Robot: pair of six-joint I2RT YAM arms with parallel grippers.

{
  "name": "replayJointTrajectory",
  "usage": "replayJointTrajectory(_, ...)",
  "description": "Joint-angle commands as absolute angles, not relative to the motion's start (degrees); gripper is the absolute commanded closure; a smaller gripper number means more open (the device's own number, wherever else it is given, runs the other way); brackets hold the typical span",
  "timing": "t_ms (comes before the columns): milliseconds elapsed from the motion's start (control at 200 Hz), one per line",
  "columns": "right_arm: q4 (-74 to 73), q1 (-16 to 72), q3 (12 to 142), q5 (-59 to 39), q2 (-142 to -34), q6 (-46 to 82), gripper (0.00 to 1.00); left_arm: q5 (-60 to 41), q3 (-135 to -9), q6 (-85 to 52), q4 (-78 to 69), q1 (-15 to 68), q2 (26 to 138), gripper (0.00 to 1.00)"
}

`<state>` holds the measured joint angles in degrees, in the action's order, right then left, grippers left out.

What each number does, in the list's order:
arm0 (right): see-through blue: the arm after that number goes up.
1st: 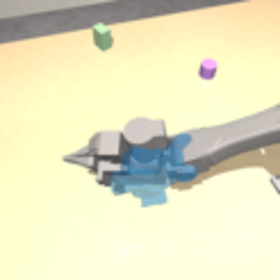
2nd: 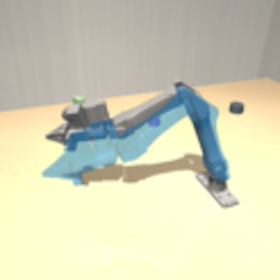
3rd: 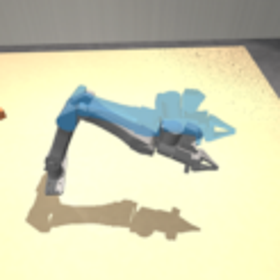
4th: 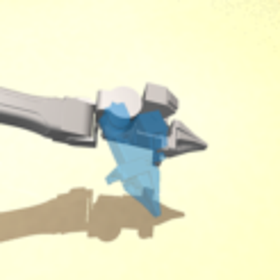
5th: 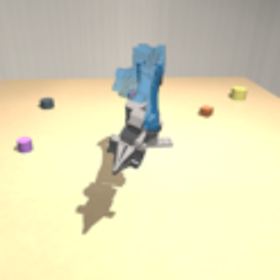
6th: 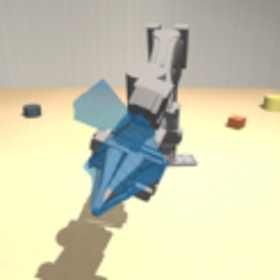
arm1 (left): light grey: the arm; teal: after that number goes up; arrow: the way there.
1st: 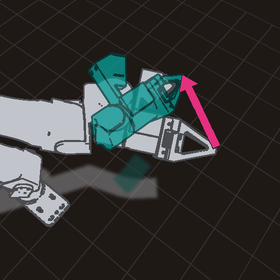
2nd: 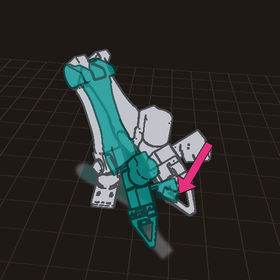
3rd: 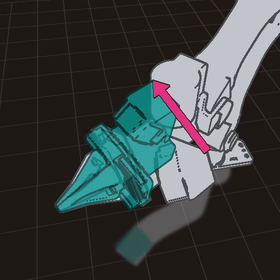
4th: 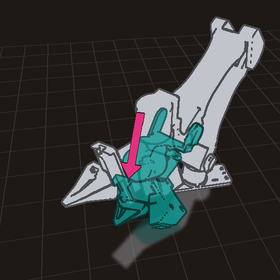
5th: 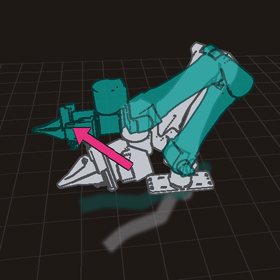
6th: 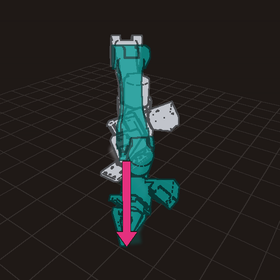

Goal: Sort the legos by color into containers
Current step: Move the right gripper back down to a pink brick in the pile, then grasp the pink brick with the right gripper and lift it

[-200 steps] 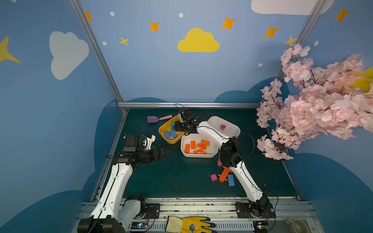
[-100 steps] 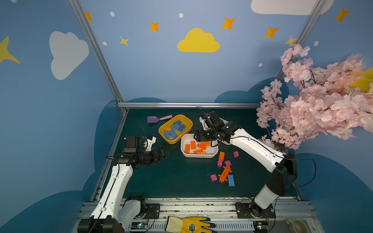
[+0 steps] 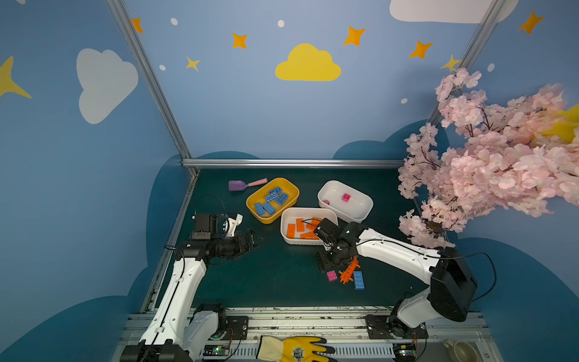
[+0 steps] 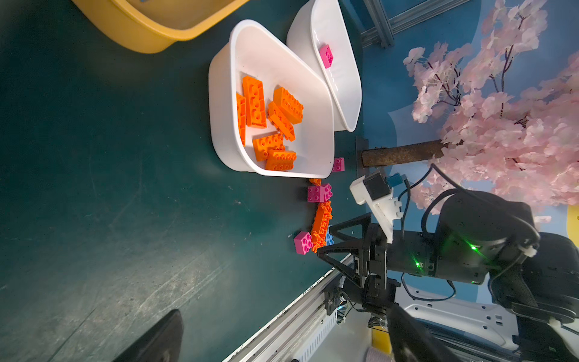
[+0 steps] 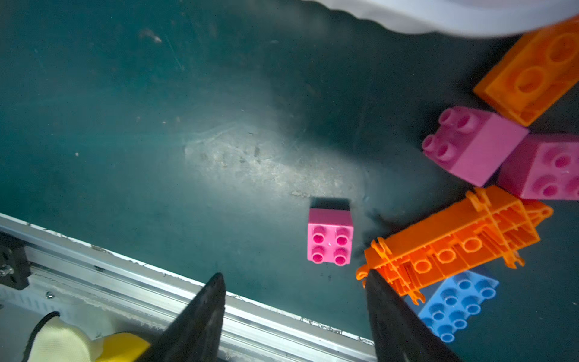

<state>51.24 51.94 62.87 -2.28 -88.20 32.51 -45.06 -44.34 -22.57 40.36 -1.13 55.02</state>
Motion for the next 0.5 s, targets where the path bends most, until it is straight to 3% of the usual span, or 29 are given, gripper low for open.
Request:
replayJointTrajectory(0,53.42,51.51,63.2,-4.6,-90.0,31.51,0.31,-45.79,-43.59,-22.9,40.96,-1.35,54.27,0.0)
replayJointTrajectory(496,54.65,50.54,61.52,-6.38,-97.44,34.23,0.37,-45.7,-41.48,-23.42,39.57,-1.37,54.6,0.0)
